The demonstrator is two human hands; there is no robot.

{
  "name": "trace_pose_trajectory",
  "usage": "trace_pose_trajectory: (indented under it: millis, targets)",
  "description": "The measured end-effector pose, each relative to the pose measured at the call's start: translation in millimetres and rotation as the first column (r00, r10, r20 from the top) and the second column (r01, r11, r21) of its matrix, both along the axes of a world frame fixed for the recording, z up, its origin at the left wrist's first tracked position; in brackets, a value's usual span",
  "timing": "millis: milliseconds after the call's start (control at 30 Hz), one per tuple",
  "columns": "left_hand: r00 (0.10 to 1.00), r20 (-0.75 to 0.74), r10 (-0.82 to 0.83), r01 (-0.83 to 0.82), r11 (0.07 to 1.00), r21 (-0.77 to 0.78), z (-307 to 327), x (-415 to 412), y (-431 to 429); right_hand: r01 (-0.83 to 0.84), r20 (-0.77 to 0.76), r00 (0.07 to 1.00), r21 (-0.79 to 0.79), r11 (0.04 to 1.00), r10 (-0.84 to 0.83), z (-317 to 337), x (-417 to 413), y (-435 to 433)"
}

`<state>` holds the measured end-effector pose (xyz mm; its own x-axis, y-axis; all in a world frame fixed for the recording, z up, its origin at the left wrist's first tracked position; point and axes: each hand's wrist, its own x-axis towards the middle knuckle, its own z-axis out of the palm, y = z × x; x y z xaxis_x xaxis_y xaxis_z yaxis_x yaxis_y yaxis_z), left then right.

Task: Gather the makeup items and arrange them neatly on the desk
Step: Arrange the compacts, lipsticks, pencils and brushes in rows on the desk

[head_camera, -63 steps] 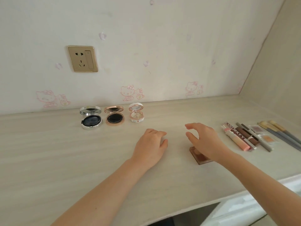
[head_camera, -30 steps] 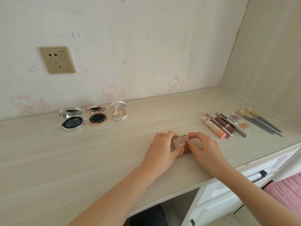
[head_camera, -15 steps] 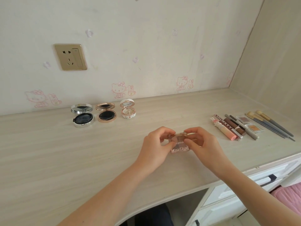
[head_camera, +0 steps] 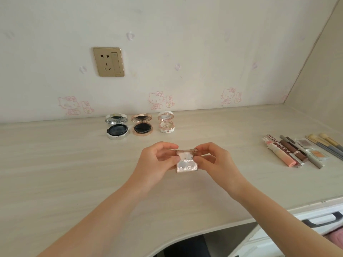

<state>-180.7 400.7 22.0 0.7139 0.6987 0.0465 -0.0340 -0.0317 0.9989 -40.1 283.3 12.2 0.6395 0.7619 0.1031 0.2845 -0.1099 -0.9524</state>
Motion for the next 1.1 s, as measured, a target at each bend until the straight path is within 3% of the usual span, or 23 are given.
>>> trace_pose_trajectory:
  millis: [267,567,833,967,1100]
  targets:
    - [0.997,-0.012,0.08,-0.081,0.997,-0.008,-8.2,-34.1,21.7,-0.078,-0.131,0.988,0.034,0.996,0.081,2.0,-29.0,33.2]
    - [0.983,0.02,0.185,-0.185,0.983,-0.004,-17.9,-56.0,35.3,-0.134,-0.078,0.988,0.04,0.99,0.137,-2.7,-47.7,55.6]
    - [0.97,0.054,0.235,-0.233,0.972,-0.037,-20.5,-59.2,36.9,-0.236,0.248,0.942,0.017,0.972,0.225,-3.9,-54.6,54.9]
    - [0.967,0.059,0.25,-0.243,0.965,-0.099,-20.7,-58.8,37.6,-0.333,0.487,0.815,-0.051,0.942,0.314,-10.5,-52.5,49.6]
    - [0.972,0.064,0.227,-0.214,0.962,-0.171,-19.1,-58.0,35.6,-0.328,0.672,0.662,-0.137,0.935,0.331,-12.8,-49.4,49.0]
